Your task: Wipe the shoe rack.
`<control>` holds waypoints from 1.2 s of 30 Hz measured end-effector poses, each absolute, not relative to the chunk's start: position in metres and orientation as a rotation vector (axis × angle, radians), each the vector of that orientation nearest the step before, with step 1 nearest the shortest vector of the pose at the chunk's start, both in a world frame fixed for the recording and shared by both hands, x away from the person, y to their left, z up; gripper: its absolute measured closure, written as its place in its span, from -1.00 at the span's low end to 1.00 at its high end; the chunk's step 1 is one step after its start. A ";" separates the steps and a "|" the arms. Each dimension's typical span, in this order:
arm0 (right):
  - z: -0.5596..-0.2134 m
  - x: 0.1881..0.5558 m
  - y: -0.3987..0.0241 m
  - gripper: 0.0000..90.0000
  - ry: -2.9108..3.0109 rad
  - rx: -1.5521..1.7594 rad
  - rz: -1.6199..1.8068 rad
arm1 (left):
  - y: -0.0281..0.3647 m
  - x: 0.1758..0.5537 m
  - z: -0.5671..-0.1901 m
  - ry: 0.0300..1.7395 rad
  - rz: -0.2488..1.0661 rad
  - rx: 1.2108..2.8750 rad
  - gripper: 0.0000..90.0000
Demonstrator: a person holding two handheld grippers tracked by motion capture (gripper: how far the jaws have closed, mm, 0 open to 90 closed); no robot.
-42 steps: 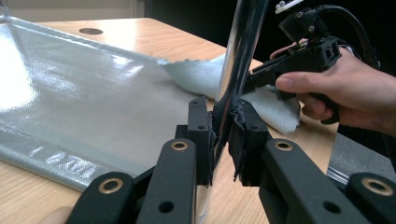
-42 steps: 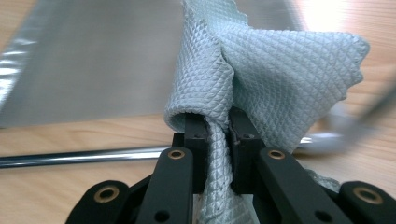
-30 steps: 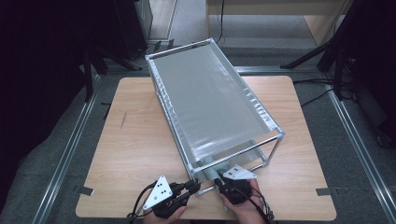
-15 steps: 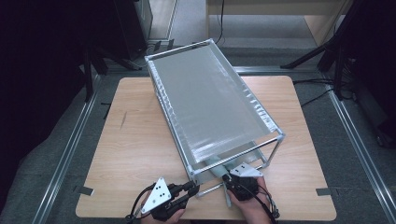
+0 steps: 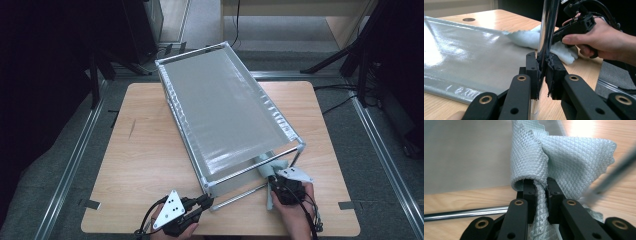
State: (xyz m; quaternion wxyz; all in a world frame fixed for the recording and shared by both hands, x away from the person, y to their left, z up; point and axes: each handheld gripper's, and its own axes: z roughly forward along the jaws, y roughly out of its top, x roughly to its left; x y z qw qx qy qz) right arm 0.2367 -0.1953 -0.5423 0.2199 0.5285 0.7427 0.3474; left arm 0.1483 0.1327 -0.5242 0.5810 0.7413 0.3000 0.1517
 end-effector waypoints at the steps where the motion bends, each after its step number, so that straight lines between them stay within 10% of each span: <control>1: -0.542 0.237 -0.197 0.80 2.047 1.466 0.960 | 0.133 0.148 -0.524 0.702 0.355 1.732 0.81; 18: -0.542 0.184 -0.108 0.80 2.431 1.138 1.164 | 0.133 0.148 -0.525 0.710 0.346 1.725 0.81; 36: -0.539 0.215 -0.207 0.80 2.168 1.391 0.934 | 0.136 0.149 -0.525 0.705 0.343 1.727 0.81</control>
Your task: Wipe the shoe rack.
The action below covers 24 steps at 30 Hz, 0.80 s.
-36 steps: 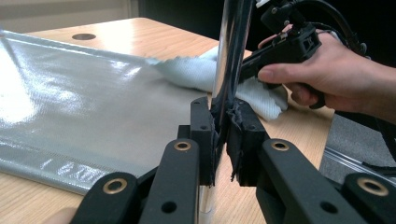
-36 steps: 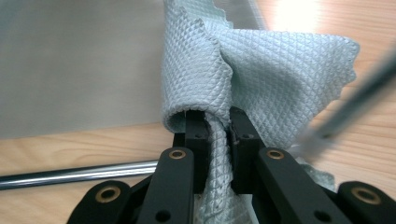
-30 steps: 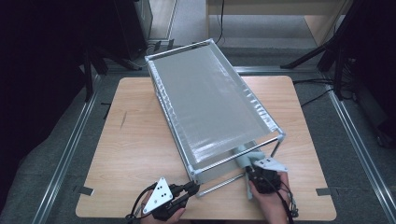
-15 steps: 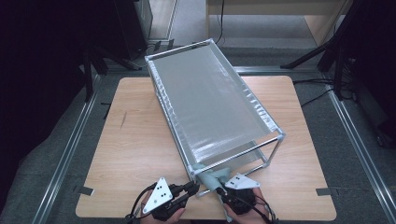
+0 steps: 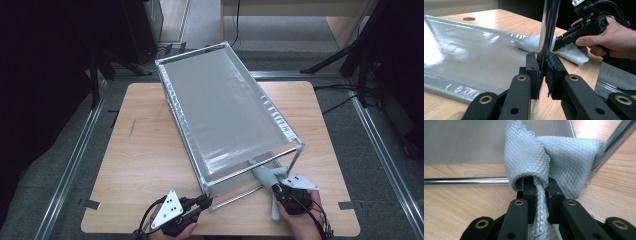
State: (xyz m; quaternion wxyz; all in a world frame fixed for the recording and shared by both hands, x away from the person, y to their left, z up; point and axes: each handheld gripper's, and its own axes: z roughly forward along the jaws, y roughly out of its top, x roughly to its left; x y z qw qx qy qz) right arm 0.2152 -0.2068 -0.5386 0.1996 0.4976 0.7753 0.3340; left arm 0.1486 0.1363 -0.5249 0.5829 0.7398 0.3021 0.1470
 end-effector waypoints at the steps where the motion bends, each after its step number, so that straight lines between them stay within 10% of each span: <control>1: -0.539 0.215 -0.205 0.80 2.167 1.392 0.937 | 0.136 0.149 -0.525 0.705 0.343 1.727 0.81; 16: -0.545 0.181 -0.102 0.78 2.430 1.085 1.139 | 0.136 0.148 -0.525 0.711 0.345 1.721 0.81; 24: -0.543 0.191 -0.126 0.78 2.381 1.154 1.089 | 0.136 0.148 -0.525 0.715 0.344 1.720 0.81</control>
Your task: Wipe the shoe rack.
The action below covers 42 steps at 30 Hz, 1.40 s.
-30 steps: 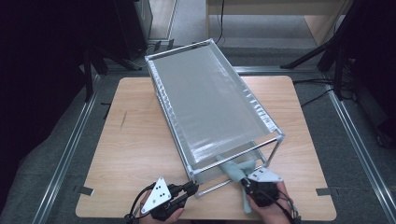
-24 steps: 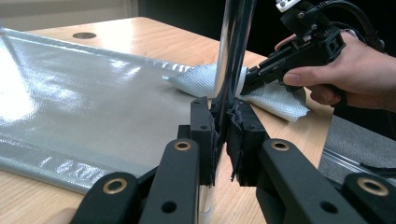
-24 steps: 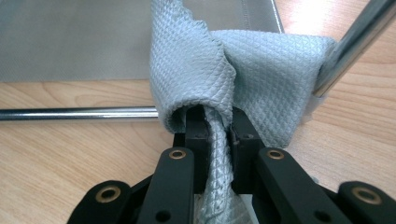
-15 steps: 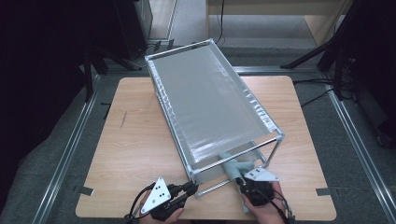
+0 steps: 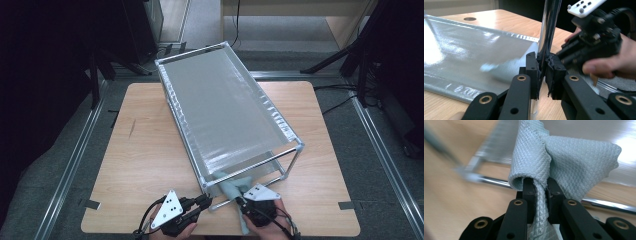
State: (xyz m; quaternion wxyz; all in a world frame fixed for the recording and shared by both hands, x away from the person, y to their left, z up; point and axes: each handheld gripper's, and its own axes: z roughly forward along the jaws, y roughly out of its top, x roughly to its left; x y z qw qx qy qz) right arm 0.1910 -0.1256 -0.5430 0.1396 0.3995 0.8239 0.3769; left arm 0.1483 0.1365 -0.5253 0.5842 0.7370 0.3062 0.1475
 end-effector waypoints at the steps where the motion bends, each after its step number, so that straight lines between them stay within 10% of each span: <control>1: -0.543 0.194 -0.133 0.78 2.360 1.176 1.075 | 0.136 0.148 -0.525 0.715 0.345 1.721 0.81; 20: -0.506 0.204 -0.281 0.82 1.921 1.581 1.081 | 0.137 0.149 -0.525 0.714 0.337 1.722 0.80; 42: -0.386 0.232 -0.219 0.81 1.808 1.212 1.310 | 0.138 0.150 -0.526 0.716 0.320 1.713 0.80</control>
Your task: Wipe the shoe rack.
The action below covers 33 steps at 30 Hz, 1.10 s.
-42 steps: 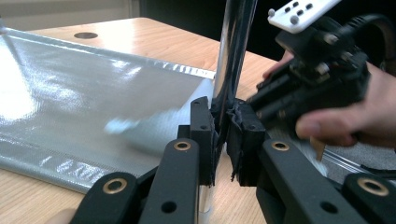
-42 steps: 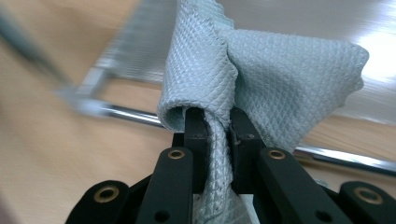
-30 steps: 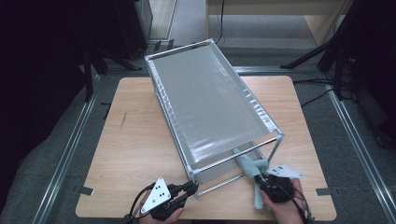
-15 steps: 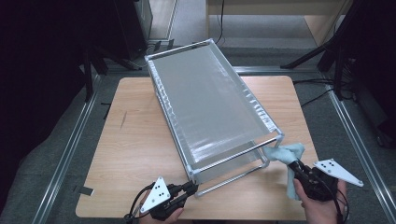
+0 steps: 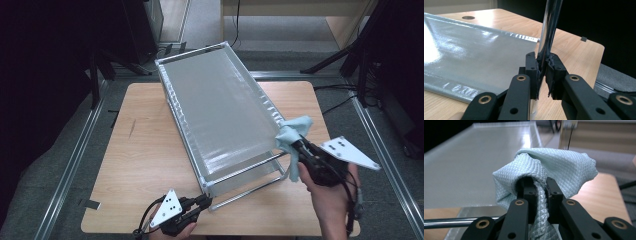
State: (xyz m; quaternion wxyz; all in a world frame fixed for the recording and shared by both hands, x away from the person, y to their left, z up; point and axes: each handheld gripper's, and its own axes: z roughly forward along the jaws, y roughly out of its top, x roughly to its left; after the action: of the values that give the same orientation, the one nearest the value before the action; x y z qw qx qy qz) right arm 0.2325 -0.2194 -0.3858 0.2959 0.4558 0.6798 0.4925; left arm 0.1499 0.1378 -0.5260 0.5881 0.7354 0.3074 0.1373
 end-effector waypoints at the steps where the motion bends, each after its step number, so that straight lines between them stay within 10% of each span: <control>1: -0.386 0.232 -0.219 0.81 1.808 1.212 1.310 | 0.138 0.150 -0.526 0.716 0.320 1.713 0.80; 23: -0.400 0.200 -0.084 0.79 2.090 0.983 1.386 | 0.134 0.149 -0.525 0.758 0.354 1.701 0.80; 33: -0.399 0.223 -0.128 0.78 1.987 1.093 1.271 | 0.137 0.148 -0.525 0.750 0.371 1.713 0.81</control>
State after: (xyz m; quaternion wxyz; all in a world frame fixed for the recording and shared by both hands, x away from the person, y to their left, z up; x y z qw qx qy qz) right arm 0.2227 -0.1280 -0.3986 0.2676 0.4052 0.7363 0.4712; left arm 0.1483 0.1369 -0.5250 0.5793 0.7324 0.3206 0.1588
